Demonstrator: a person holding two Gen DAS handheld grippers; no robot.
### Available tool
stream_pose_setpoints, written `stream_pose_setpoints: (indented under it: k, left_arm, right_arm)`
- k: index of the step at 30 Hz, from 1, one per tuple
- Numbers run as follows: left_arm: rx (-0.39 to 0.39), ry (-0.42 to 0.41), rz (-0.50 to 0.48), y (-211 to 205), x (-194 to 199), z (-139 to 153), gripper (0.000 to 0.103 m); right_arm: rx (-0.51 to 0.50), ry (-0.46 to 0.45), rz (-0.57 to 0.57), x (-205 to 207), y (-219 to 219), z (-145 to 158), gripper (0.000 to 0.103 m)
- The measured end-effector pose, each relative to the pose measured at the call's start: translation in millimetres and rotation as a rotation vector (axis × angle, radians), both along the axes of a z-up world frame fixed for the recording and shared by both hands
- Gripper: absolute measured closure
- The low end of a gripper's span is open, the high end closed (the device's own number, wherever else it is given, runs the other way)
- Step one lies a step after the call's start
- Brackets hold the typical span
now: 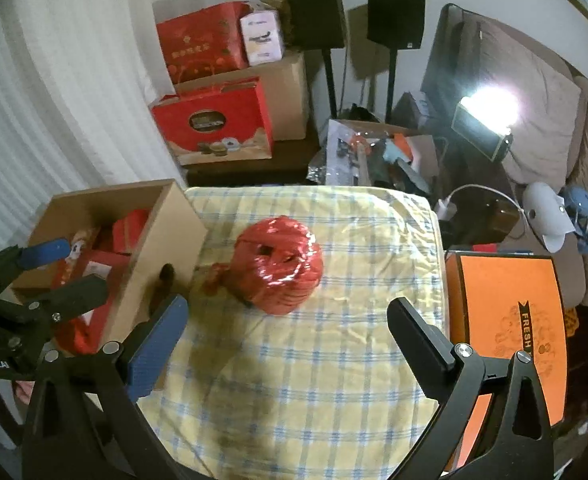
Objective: Organize objects
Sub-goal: 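Withdraw both grippers from the cardboard box, then move both grippers toward the red ribbon bundle on the cloth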
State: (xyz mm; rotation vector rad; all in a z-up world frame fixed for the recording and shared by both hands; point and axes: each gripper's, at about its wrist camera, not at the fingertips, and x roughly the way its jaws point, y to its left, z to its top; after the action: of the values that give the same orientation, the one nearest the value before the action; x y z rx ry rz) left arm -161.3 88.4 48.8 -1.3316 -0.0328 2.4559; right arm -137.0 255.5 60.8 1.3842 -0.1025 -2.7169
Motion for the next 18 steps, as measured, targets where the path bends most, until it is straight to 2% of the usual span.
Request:
stream_pose_setpoints:
  k: [14, 18]
  left_arm:
    - [-0.02, -0.122, -0.013, 42.2, -52.0, -38.9, 0.001]
    - [-0.004, -0.162, -0.012, 51.7, -64.5, -48.6, 0.007]
  right_arm:
    - [-0.075, -0.066, -0.036, -47.6, 38.3, -33.7, 0.002]
    - [-0.14, -0.093, -0.028, -61.9, 46.0, -46.2, 0.01]
